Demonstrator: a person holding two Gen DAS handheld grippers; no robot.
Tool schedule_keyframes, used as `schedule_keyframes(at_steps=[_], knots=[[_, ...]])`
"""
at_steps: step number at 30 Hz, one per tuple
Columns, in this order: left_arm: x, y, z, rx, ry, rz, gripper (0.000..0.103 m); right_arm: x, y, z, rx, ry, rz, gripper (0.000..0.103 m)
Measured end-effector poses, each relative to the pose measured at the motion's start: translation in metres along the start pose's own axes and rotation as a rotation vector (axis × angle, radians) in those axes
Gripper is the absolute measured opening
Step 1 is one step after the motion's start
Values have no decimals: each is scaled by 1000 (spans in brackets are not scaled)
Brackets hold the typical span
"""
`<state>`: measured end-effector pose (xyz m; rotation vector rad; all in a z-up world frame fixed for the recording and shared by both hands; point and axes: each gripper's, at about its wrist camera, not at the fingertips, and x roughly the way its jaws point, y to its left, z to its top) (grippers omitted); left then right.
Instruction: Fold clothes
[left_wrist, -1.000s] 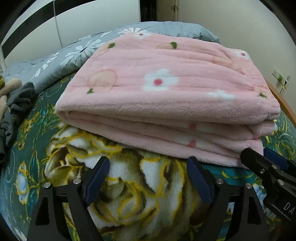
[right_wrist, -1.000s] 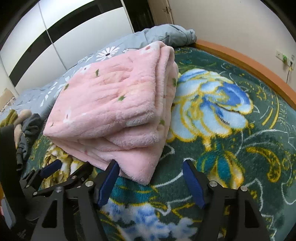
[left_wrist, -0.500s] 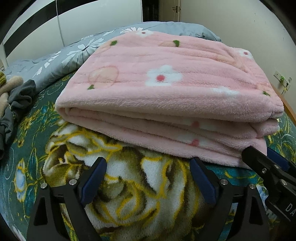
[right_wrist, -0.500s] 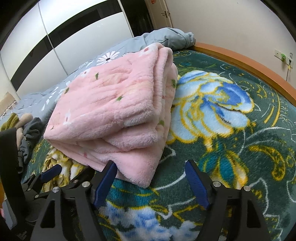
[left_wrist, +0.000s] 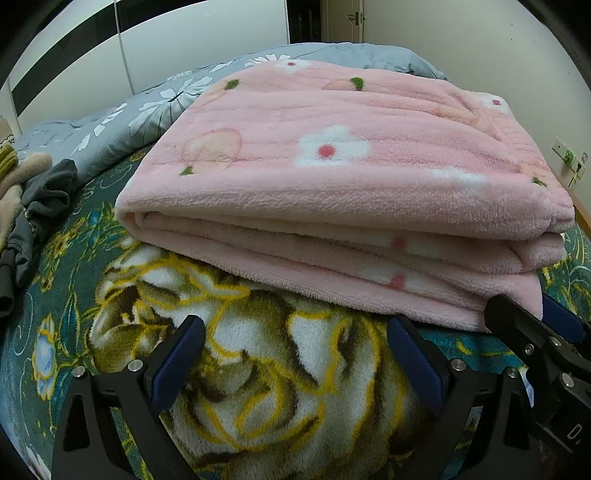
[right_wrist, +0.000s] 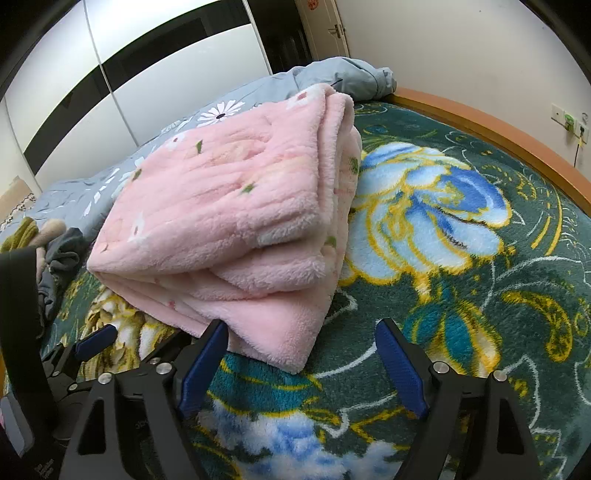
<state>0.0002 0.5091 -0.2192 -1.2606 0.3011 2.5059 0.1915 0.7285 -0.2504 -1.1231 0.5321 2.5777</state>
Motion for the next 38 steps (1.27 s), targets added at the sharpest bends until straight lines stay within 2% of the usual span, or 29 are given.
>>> schedule_keyframes(at_steps=[38], knots=[[1, -1, -1, 2, -6, 0, 100, 1, 0, -1, -1, -12, 17, 88]])
